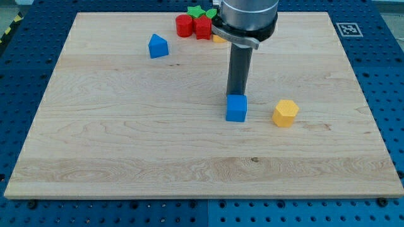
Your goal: Push the triangle parallel to the left of the blue cube
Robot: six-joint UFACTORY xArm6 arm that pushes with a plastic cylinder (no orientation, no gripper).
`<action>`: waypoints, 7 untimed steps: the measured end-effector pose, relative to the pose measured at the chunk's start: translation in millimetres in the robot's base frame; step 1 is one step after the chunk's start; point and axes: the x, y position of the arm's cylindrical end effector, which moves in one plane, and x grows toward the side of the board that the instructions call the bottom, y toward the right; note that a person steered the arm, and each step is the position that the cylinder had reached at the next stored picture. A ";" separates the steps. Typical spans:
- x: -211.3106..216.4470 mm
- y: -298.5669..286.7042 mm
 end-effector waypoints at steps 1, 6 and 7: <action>7.8 0.0; -148.3 -37.4; -161.0 -82.9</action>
